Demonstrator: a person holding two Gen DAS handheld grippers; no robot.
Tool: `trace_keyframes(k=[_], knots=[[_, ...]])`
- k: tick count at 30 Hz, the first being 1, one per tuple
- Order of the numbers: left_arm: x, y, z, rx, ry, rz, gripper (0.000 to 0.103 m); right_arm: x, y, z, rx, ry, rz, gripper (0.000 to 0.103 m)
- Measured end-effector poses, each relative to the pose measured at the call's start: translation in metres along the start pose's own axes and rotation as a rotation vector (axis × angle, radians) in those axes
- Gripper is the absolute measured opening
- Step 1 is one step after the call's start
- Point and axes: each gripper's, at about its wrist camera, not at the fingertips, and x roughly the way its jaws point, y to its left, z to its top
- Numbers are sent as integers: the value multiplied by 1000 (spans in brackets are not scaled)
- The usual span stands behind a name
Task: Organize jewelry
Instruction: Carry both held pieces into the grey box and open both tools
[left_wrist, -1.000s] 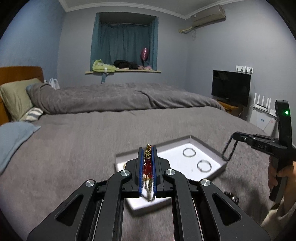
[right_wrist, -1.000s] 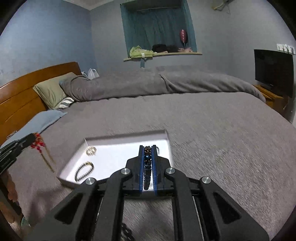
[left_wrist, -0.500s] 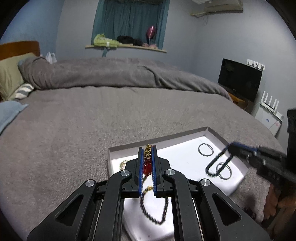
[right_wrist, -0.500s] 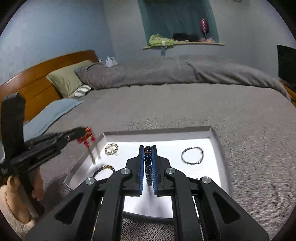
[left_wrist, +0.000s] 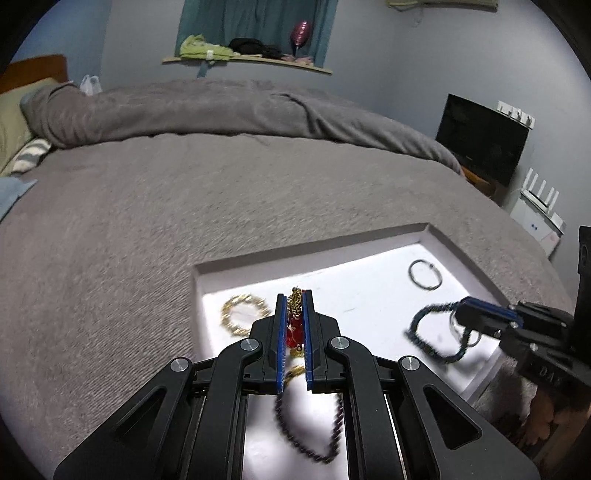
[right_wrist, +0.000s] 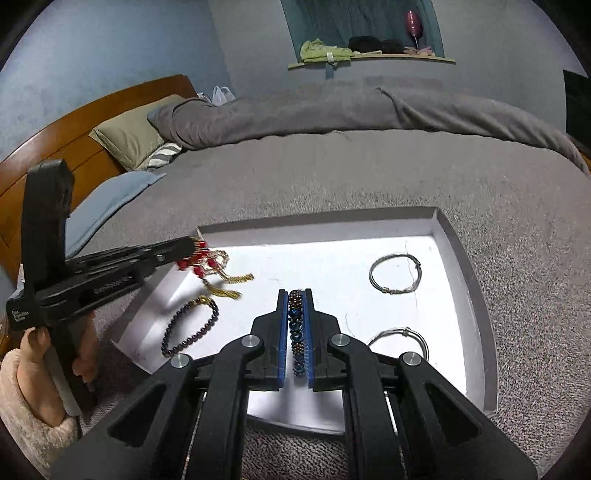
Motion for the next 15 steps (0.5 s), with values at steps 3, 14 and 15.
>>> trace_keyframes(k=[3, 14, 15], knots=[[-4, 7, -7, 1, 11, 13, 9, 1, -1, -2, -1, 13, -16, 7], [2, 21, -16, -3, 79, 57, 9, 13, -10, -8, 26, 88, -33, 7], [3, 20, -16, -1, 81, 56, 9, 13, -10, -8, 26, 89, -34, 7]])
